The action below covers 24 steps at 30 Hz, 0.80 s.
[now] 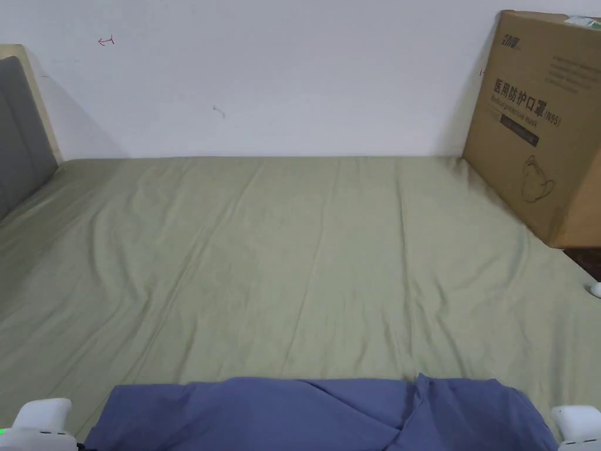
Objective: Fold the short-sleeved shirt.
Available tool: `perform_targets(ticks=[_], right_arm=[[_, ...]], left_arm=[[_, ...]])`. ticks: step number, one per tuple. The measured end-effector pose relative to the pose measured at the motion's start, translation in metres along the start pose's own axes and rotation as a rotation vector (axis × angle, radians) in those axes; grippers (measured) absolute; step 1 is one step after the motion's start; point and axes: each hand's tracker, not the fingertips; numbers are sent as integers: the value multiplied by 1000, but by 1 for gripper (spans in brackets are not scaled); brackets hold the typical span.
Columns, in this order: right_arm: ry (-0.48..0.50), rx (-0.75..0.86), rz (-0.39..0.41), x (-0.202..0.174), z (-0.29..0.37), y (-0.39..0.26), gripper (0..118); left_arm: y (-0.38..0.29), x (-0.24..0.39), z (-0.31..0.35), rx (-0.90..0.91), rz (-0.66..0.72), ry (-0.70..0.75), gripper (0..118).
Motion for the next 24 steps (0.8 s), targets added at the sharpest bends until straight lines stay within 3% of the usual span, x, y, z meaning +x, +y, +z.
perform_targets(ticks=[1,2,3,4,5,6,10,11,12,13,14,19,21,23,24], right_arm=[[-4,5,-14,-1,0,1,9],[-17,4,-24,-1,1,3,27],[-18,10,-27,-1,3,5,58],[-22,20,-32,-2,7,7,72],[-32,33,-42,-6,14,10,76],[-33,64,-47,-9,21,14,76],[7,169,-32,-31,47,34,73],[18,185,-29,-36,51,39,65],[43,217,-3,-45,54,43,36],[43,245,13,-56,54,46,7],[33,268,10,-67,52,48,0],[62,298,-17,-113,30,49,0],[127,284,-27,-128,21,50,0],[159,262,-2,-140,13,54,0],[153,262,6,-145,10,55,0]], left_arm=[[2,2,1,-12,-16,4,9],[3,4,2,-19,-23,7,19],[4,6,3,-20,-75,28,42],[6,7,4,-17,-103,46,64],[6,11,8,-13,-96,54,84],[7,12,13,-7,-88,51,95],[16,17,35,57,-38,-6,92],[17,17,40,78,-18,-24,77],[19,18,45,109,-11,-45,34],[20,21,49,124,5,-71,1],[19,21,48,119,13,-67,0],[8,10,38,102,115,-96,0],[3,-2,38,129,187,-115,3],[4,-18,40,122,251,-144,30],[4,-25,41,134,290,-148,63]])
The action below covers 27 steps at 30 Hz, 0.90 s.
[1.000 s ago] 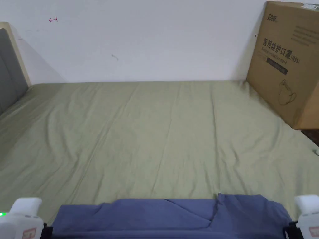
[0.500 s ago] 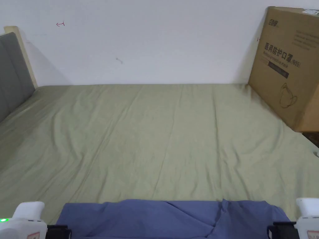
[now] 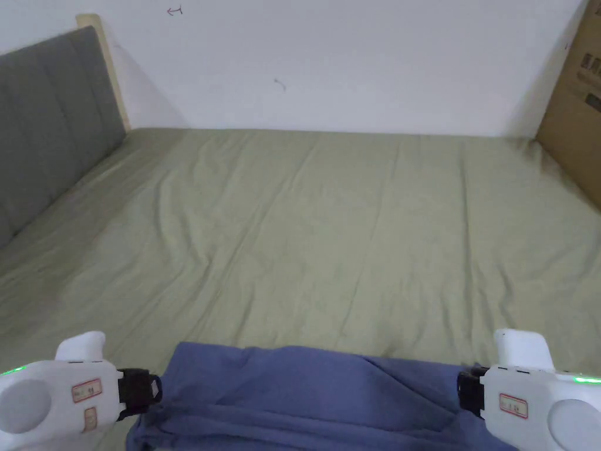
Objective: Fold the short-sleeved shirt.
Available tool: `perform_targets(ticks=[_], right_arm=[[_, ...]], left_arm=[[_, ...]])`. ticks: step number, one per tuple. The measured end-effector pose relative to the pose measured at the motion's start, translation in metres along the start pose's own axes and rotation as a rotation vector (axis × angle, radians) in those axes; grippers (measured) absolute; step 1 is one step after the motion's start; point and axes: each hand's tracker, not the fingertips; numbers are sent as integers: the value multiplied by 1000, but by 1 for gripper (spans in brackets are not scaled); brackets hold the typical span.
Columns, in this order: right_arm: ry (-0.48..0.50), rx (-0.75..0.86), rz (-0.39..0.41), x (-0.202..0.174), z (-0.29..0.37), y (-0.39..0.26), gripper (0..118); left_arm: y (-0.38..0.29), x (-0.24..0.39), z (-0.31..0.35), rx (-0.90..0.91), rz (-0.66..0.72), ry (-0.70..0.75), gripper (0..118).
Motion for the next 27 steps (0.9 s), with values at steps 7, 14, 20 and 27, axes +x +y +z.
perform_targets(ticks=[7,14,20,27], right_arm=[[44,-41,60,-26,-15,1,0],[79,-93,75,-35,-17,-6,0],[74,-113,54,-34,-19,-11,0],[71,-112,-34,-4,-12,-15,0]], left_arm=[[-6,-36,-37,-104,213,-126,116],[-19,-49,-64,-134,304,-177,110],[-15,-50,-63,-131,350,-103,11],[9,-11,-15,-50,220,-134,11]])
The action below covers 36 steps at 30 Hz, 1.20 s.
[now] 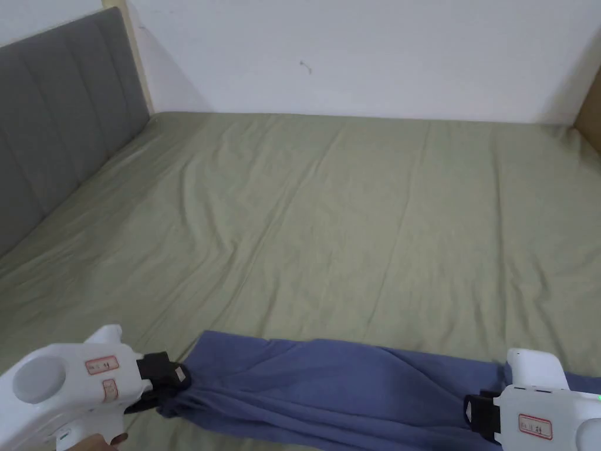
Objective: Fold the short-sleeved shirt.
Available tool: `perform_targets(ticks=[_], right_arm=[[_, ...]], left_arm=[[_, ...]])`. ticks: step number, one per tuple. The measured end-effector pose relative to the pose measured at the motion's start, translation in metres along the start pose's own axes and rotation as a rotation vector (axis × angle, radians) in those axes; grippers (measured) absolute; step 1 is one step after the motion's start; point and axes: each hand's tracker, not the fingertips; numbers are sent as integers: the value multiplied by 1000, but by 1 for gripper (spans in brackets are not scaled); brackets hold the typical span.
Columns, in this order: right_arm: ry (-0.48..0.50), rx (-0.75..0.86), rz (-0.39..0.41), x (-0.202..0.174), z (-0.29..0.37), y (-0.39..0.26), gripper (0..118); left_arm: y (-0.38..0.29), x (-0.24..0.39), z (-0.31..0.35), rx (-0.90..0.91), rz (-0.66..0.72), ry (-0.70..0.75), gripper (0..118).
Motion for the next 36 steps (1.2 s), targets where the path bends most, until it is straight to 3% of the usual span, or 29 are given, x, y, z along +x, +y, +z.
perform_targets(ticks=[5,10,14,18,19,20,21,22,23,26,28,29,31,32,36], right_arm=[[-13,38,-65,25,14,-1,0],[-38,64,-138,54,27,-8,0],[-38,78,-211,77,35,-16,0],[-50,76,-235,96,40,-26,0],[-57,75,-236,100,42,-29,0],[-64,72,-244,105,42,-31,0],[-67,69,-254,109,43,-34,0],[-68,69,-267,114,45,-37,0],[-68,72,-279,117,48,-40,0],[-68,78,-304,125,52,-45,0],[-70,83,-312,127,53,-45,0],[-70,85,-310,127,54,-45,0],[-70,88,-303,124,55,-45,0],[-67,92,-300,123,55,-44,0],[-50,90,-284,113,52,-41,0]], left_arm=[[1,89,21,58,-226,-18,11],[-28,193,7,27,-548,-112,10],[-83,254,-28,-84,-747,-217,10],[-148,284,-73,-142,-928,-202,11],[-163,286,-87,-141,-993,-188,17],[-174,285,-98,-161,-1026,-157,35],[-183,283,-108,-193,-1038,-103,71],[-192,280,-118,-236,-1048,-88,89],[-193,274,-121,-266,-1022,-106,92],[-179,262,-113,-358,-884,-194,91],[-160,253,-102,-325,-785,-222,86],[-151,249,-97,-313,-736,-221,73],[-126,240,-83,-254,-636,-236,12],[-115,232,-78,-212,-587,-247,1],[-84,205,-74,-128,-467,-165,1]])
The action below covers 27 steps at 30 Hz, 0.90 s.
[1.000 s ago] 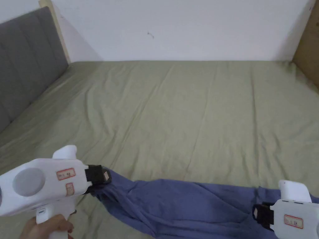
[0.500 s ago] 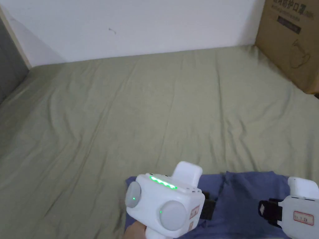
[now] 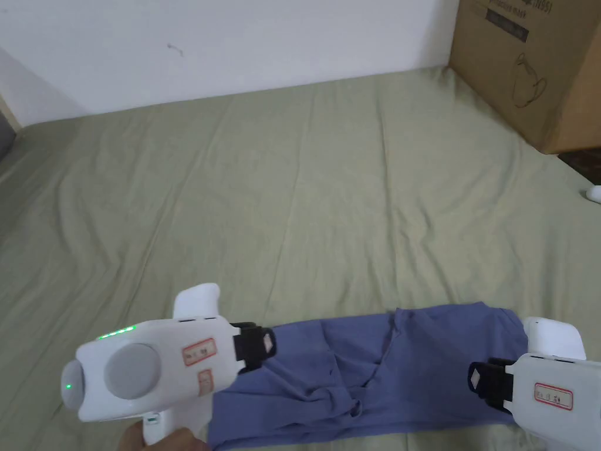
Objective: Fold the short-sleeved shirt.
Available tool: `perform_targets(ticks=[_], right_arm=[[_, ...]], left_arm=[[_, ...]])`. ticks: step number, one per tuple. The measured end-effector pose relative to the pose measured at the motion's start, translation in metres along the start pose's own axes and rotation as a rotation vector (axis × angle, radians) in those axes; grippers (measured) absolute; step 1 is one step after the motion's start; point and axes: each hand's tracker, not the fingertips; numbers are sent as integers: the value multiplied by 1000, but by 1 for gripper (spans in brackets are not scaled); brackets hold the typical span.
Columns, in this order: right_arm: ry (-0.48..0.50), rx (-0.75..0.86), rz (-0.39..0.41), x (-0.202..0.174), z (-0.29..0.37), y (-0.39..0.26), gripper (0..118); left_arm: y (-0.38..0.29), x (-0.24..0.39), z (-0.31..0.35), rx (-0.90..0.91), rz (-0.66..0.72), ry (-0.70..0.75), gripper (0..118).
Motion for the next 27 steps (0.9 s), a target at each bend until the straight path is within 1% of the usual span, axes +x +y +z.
perform_targets(ticks=[2,6,9,13,15,21,23,26,27], right_arm=[[2,-5,12,-6,-1,-1,0],[13,-19,11,-7,-9,-1,0],[11,-31,20,-10,-12,-3,0],[10,-48,24,-10,-15,-4,0],[5,-51,28,-10,-15,-5,0],[-2,-49,25,-9,-14,-4,0],[-3,-52,24,-10,-14,-4,0],[-6,-57,36,-15,-14,-4,0],[-6,-58,40,-16,-14,-4,0]], left_arm=[[0,-17,-7,11,50,51,1],[-11,-33,-37,-76,123,31,1],[-26,-22,-60,-148,108,-12,1],[-49,13,-80,-239,20,-70,1],[-58,28,-84,-237,-15,-53,1],[-64,53,-88,-252,-84,-67,0],[-63,52,-83,-248,-74,-70,0],[-61,54,-82,-260,-15,-166,1],[-60,57,-84,-275,-9,-231,1]])
